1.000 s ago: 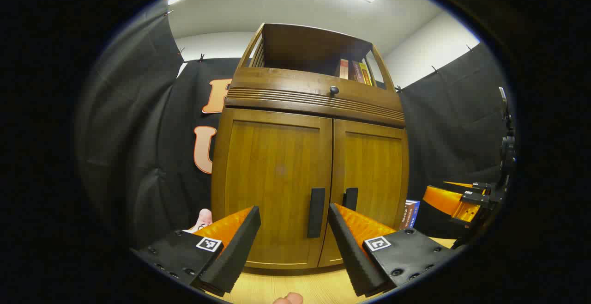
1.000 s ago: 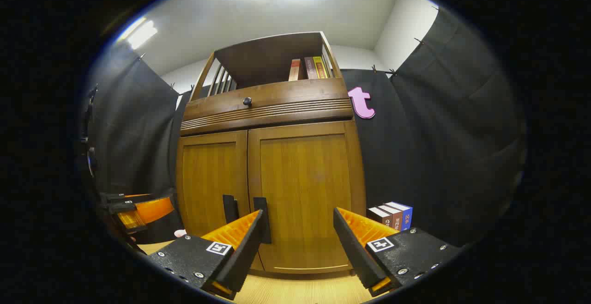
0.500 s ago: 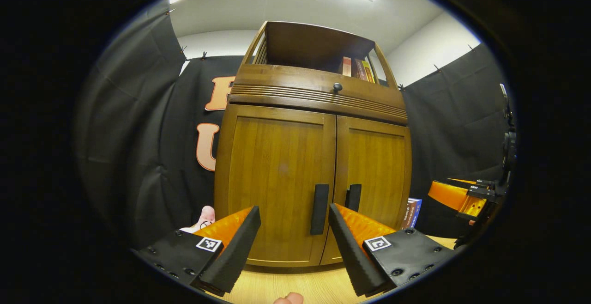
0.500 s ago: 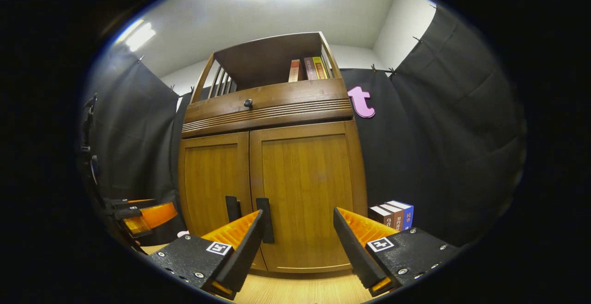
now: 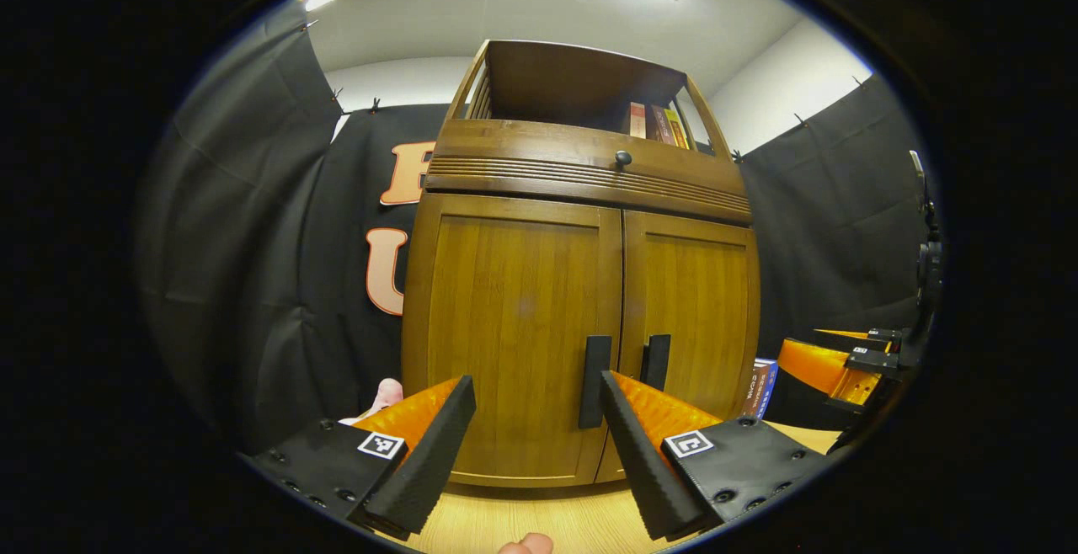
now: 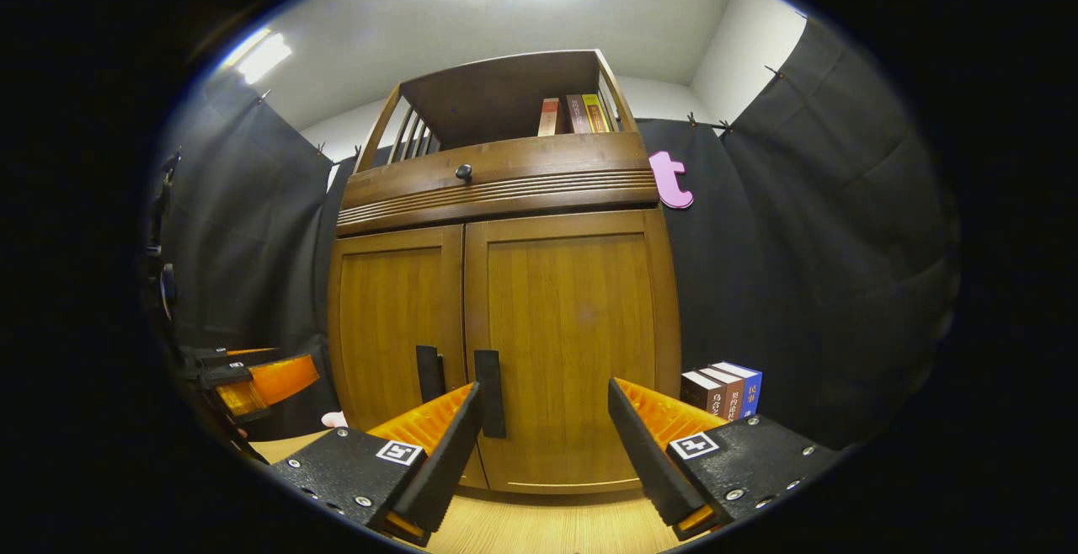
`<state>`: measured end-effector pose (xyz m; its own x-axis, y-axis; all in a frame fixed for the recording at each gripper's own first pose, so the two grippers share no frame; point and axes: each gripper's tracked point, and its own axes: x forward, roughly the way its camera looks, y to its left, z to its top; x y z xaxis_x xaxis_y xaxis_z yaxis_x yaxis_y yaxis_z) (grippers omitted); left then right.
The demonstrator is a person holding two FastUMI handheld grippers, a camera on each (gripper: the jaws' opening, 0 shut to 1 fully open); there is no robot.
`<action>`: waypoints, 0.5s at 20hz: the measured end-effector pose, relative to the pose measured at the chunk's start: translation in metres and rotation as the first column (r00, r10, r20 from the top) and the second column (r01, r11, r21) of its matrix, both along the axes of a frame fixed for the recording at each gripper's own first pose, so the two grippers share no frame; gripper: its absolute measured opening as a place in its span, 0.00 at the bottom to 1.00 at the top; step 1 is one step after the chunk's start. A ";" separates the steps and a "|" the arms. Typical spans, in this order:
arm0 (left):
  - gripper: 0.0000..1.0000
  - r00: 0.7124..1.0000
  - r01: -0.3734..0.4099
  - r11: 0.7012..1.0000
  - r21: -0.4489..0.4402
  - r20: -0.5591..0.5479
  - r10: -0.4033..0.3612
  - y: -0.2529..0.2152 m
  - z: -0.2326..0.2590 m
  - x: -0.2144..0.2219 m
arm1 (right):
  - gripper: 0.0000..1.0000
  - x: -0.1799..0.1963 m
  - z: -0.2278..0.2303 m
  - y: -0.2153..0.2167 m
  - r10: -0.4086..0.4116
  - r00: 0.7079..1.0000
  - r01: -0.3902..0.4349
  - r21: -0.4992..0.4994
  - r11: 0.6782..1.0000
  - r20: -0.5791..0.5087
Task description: Open the right door of the double-door shoe cabinet with the right hand, and open the left door with the left hand.
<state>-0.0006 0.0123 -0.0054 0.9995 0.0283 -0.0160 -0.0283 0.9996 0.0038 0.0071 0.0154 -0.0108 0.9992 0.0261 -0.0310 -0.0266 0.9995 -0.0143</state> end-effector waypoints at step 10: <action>0.96 1.000 0.003 1.000 -0.017 -0.008 -0.003 0.004 0.001 0.001 | 0.91 0.005 -0.007 0.009 0.017 1.000 -0.017 0.003 1.000 -0.024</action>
